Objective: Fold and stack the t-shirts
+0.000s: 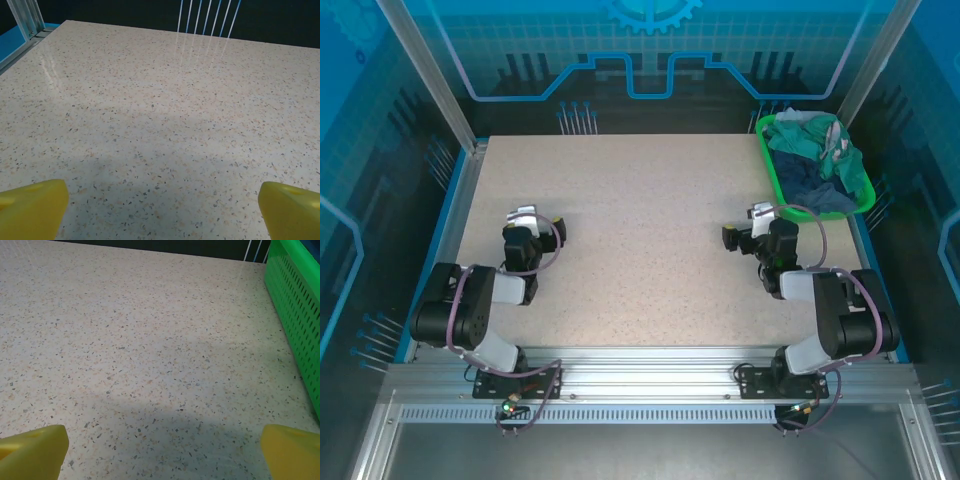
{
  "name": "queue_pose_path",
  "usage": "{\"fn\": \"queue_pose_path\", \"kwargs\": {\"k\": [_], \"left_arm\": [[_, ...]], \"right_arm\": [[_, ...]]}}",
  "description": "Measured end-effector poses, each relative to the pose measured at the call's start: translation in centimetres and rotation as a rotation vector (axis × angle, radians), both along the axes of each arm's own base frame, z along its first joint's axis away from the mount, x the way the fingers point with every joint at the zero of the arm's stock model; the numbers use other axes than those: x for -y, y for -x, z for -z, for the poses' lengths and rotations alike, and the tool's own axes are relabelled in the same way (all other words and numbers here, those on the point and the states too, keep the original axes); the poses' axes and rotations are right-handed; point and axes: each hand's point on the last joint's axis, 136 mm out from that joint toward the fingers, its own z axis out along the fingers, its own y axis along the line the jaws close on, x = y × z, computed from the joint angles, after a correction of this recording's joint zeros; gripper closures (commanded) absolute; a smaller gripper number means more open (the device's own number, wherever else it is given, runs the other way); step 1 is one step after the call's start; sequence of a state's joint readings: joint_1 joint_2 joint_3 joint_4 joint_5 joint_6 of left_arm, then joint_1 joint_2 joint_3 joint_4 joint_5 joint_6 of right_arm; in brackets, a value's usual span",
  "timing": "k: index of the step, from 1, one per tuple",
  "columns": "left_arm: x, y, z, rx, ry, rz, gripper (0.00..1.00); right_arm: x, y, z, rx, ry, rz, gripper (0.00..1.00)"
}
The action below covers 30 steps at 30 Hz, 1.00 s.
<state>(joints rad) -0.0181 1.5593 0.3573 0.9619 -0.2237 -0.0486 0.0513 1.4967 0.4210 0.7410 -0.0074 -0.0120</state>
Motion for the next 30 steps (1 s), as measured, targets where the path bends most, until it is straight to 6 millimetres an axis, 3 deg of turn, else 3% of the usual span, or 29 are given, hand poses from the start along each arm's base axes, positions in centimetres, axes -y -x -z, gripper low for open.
{"fn": "queue_pose_path", "kwargs": {"k": [25,27,30], "left_arm": [[-0.3,0.3,-0.3,0.008,-0.006,-0.017,0.01],[-0.2,1.0,-1.3,0.021,-0.04,-0.041,0.01],[2.7,1.9,-5.7,0.1,-0.093,0.006,0.01]], "right_arm": [[0.7,-0.2,0.0,-0.046,0.027,0.046,0.0],[0.8,-0.5,-1.7,-0.043,0.05,0.075,0.0],[-0.5,-0.7,-8.7,0.087,0.08,0.082,0.0]]}}
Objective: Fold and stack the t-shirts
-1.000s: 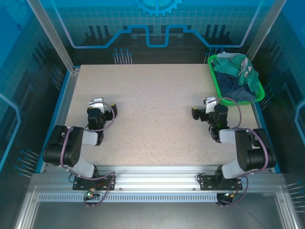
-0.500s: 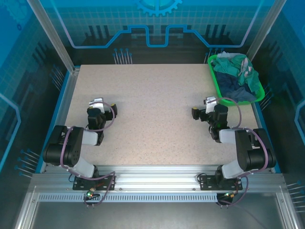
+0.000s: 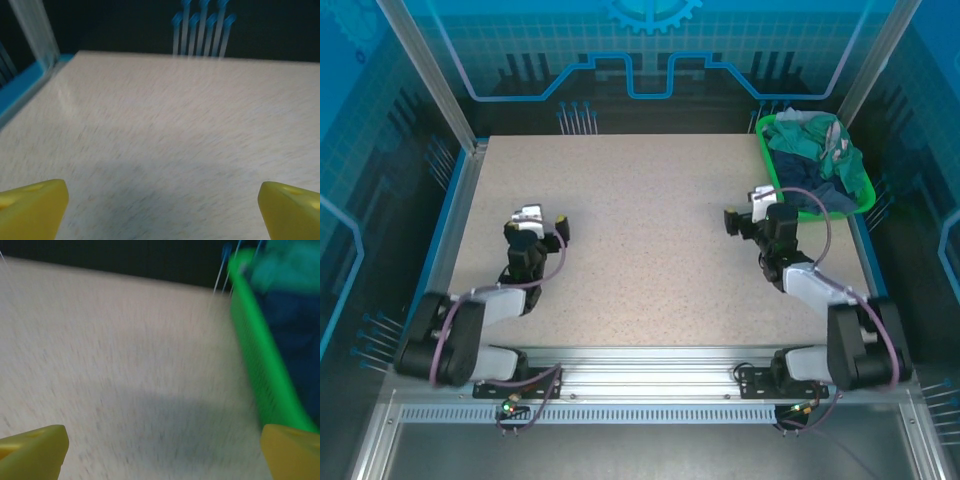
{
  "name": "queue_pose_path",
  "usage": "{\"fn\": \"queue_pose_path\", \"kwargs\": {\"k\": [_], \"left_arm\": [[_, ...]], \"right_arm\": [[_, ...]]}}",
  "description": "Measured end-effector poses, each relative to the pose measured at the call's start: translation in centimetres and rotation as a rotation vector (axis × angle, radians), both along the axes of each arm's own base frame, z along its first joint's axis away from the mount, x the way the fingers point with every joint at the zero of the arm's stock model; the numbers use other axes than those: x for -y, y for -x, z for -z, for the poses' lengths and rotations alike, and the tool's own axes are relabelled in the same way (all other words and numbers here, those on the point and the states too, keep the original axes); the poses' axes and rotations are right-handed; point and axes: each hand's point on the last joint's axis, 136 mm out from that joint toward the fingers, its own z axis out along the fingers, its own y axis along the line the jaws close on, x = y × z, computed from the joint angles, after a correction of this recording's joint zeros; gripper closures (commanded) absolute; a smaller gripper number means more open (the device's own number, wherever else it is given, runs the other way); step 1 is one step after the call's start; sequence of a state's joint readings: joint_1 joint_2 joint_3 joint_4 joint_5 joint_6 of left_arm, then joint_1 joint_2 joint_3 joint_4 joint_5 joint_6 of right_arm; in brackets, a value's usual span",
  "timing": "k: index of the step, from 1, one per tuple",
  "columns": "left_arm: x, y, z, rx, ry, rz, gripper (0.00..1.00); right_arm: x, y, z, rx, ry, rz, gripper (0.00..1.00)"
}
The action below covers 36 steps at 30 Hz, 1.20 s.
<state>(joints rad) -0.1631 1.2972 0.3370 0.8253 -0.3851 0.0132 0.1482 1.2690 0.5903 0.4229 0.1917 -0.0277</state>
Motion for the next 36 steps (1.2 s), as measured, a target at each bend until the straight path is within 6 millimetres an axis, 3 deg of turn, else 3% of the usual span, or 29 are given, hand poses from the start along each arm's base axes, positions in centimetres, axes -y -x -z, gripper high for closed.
{"fn": "queue_pose_path", "kwargs": {"k": [3,6,8,9,11,13,17,19,22,25,28,32,36], "left_arm": [[2.9,-1.0,-7.9,0.101,-0.026,0.05,0.01],[2.9,-3.1,-17.1,0.139,0.112,-0.01,0.01],[1.8,-3.8,-22.5,0.199,0.254,-0.027,0.01],[0.9,-4.1,-24.5,0.221,0.326,-0.035,0.01],[0.2,-4.9,-25.9,0.21,0.42,-0.028,0.01],[2.4,-6.6,-25.6,0.131,0.499,0.048,0.01],[10.4,-8.7,-21.0,-0.109,0.568,0.235,0.01],[14.9,-8.0,-18.0,-0.243,0.602,0.337,0.01],[19.6,-6.4,-16.3,-0.355,0.69,0.485,0.01],[22.1,-5.3,-17.2,-0.382,0.807,0.622,0.02],[23.8,-4.7,-18.3,-0.396,0.883,0.726,0.03],[24.7,-4.0,-18.5,-0.433,0.927,0.782,0.03],[25.1,-3.8,-18.5,-0.453,0.941,0.804,0.04]], "right_arm": [[-1.9,-0.5,-10.4,0.12,-0.024,-0.033,0.0],[-1.5,-2.3,-21.3,0.17,-0.159,0.008,0.0],[0.0,-3.0,-25.3,0.19,-0.269,0.061,0.04],[1.2,-3.1,-25.5,0.168,-0.314,0.097,0.08],[3.5,-3.5,-23.3,0.064,-0.346,0.199,0.08],[5.3,-4.9,-20.4,-0.073,-0.342,0.307,0.12],[9.1,-8.6,-14.4,-0.292,-0.317,0.471,0.14],[12.0,-9.4,-10.7,-0.397,-0.306,0.569,0.14],[15.9,-9.5,-6.7,-0.508,-0.285,0.694,0.14],[18.4,-9.5,-5.1,-0.542,-0.266,0.775,0.14],[19.4,-9.8,-4.8,-0.527,-0.26,0.826,0.14],[20.2,-10.4,-4.2,-0.484,-0.269,0.865,0.14],[21.2,-11.0,-2.2,-0.48,-0.306,0.9,0.15]]}}
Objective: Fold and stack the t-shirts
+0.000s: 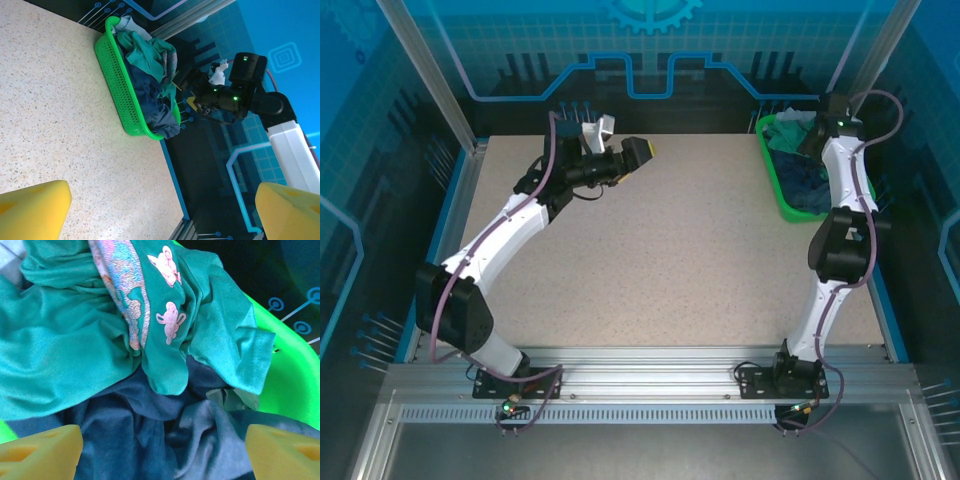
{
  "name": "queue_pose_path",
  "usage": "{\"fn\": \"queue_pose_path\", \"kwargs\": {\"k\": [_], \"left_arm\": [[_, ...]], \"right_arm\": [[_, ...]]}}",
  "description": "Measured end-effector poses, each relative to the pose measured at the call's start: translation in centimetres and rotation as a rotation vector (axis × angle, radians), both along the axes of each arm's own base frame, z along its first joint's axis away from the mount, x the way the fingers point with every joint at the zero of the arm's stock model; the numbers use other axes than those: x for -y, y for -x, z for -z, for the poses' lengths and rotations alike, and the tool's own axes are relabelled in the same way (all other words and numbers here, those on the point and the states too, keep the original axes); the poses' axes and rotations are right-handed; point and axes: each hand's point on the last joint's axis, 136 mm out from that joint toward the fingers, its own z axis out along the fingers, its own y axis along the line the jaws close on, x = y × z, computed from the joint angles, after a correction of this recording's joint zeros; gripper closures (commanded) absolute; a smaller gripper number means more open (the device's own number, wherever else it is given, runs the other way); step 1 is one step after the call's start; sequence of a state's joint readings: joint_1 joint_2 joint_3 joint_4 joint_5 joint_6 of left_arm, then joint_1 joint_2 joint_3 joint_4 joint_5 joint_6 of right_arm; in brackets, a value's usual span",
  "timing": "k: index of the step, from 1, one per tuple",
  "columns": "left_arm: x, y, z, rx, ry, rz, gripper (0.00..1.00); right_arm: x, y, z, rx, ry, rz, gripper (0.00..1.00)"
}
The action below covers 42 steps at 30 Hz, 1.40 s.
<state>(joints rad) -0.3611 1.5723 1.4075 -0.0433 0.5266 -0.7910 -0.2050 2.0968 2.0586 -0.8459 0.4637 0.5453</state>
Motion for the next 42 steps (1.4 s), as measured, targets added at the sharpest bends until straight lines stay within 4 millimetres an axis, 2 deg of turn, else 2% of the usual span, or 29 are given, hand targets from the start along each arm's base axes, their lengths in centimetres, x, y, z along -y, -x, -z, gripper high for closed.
{"fn": "queue_pose_path", "kwargs": {"k": [4,7,11,13,14,18,21,23,26,31,35,38,42], "left_arm": [[0.1,0.1,-0.1,-0.012,0.009,0.007,0.06],[0.2,0.1,0.0,-0.02,0.014,0.009,0.1],[0.2,0.2,0.0,-0.026,0.017,0.008,0.18],[0.2,0.2,0.0,-0.029,0.018,0.008,0.2],[0.2,0.2,0.0,-0.03,0.018,0.007,0.2],[0.2,0.1,0.1,-0.031,0.014,0.004,0.2],[0.0,0.1,0.6,-0.04,0.0,-0.006,0.21],[-0.1,0.1,0.8,-0.044,-0.007,-0.013,0.22],[-0.3,0.4,0.8,-0.046,-0.013,-0.016,0.23],[-0.6,1.2,0.4,-0.027,-0.023,-0.013,0.23],[-0.9,1.7,0.1,-0.02,-0.025,-0.015,0.24],[-1.1,1.9,0.6,-0.028,-0.033,-0.024,0.24],[-1.8,2.1,2.6,-0.063,-0.077,-0.056,0.24]], "right_arm": [[2.5,-0.6,2.3,0.004,-0.022,0.047,0.17],[4.0,-0.7,3.9,-0.009,-0.027,0.051,0.34],[4.3,-1.7,5.0,-0.001,-0.051,0.018,0.7],[3.8,-2.1,5.0,0.01,-0.076,-0.007,0.97],[3.6,-2.3,4.9,0.018,-0.085,-0.016,1.0],[2.9,-2.7,4.6,0.062,-0.106,-0.038,1.0],[1.7,-1.2,4.1,0.09,-0.128,-0.051,1.0],[0.8,-0.1,3.1,0.127,-0.142,-0.058,1.0],[-0.4,1.0,0.4,0.221,-0.168,-0.075,1.0],[-2.0,1.2,-3.8,0.375,-0.219,-0.12,1.0],[-3.6,1.7,-5.0,0.42,-0.251,-0.15,1.0],[-5.9,1.8,-6.9,0.458,-0.26,-0.188,1.0],[-11.4,2.1,-10.7,0.526,-0.27,-0.298,1.0]]}}
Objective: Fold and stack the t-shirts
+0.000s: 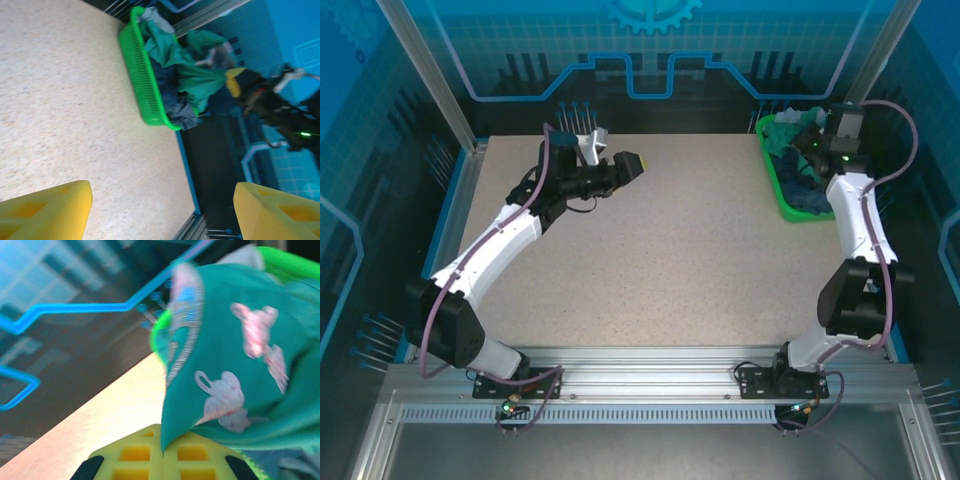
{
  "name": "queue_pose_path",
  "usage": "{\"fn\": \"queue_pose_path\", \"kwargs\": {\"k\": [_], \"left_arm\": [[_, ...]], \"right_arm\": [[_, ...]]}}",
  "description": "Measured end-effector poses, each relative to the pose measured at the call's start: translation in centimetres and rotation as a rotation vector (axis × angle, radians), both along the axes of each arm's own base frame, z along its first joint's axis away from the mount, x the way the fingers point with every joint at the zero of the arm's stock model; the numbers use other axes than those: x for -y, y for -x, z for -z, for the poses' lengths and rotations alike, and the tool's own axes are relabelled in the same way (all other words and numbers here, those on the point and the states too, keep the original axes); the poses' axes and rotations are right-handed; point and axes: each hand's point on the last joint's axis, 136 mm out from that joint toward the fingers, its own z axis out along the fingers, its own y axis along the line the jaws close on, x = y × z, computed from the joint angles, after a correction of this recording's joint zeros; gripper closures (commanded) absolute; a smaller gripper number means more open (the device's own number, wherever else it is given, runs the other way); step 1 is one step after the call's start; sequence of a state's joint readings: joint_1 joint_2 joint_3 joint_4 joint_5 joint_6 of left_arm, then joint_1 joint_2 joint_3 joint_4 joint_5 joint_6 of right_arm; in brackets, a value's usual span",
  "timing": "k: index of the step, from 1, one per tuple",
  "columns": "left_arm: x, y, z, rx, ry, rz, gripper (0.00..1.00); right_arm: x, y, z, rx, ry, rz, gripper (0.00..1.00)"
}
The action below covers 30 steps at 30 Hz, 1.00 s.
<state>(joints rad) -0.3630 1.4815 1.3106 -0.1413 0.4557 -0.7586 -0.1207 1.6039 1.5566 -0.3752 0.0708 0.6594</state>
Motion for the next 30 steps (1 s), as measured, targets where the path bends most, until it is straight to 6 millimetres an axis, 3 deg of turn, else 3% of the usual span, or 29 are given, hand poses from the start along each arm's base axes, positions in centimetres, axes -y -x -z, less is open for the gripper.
{"fn": "queue_pose_path", "kwargs": {"k": [5,10,12,14,17,19,22,23,26,28,30], "left_arm": [[-1.6,-0.1,2.2,-0.059,-0.088,-0.072,0.23],[-4.9,-0.3,4.1,-0.134,-0.203,-0.21,0.22],[-6.6,-0.4,4.3,-0.149,-0.251,-0.277,0.21],[-8.3,-0.1,4.2,-0.16,-0.291,-0.34,0.21],[-10.7,0.7,3.8,-0.167,-0.346,-0.426,0.21],[-12.1,1.6,3.4,-0.167,-0.382,-0.478,0.21],[-13.8,3.0,2.8,-0.161,-0.419,-0.536,0.21],[-14.2,3.4,2.8,-0.162,-0.43,-0.548,0.22],[-15.1,5.0,3.5,-0.184,-0.45,-0.566,0.25],[-15.1,5.9,4.7,-0.211,-0.454,-0.554,0.3],[-14.5,6.5,6.2,-0.242,-0.45,-0.508,0.31]], "right_arm": [[-8.8,0.3,-6.6,0.134,0.004,-0.182,1.0],[-18.3,2.2,-14.5,0.295,0.009,-0.394,1.0],[-22.8,3.5,-16.0,0.328,0.006,-0.497,1.0],[-27.3,4.7,-15.4,0.313,-0.005,-0.596,1.0],[-34.0,6.3,-10.5,0.199,-0.01,-0.736,1.0],[-37.7,7.1,-5.0,0.063,-0.016,-0.797,1.0],[-40.6,8.3,4.2,-0.19,-0.038,-0.84,1.0],[-40.8,8.5,6.8,-0.272,-0.043,-0.838,0.95],[-40.2,9.3,13.8,-0.502,-0.043,-0.807,0.63],[-38.7,10.0,16.3,-0.607,-0.028,-0.771,0.48],[-37.2,10.5,16.6,-0.637,-0.019,-0.741,0.43]]}}
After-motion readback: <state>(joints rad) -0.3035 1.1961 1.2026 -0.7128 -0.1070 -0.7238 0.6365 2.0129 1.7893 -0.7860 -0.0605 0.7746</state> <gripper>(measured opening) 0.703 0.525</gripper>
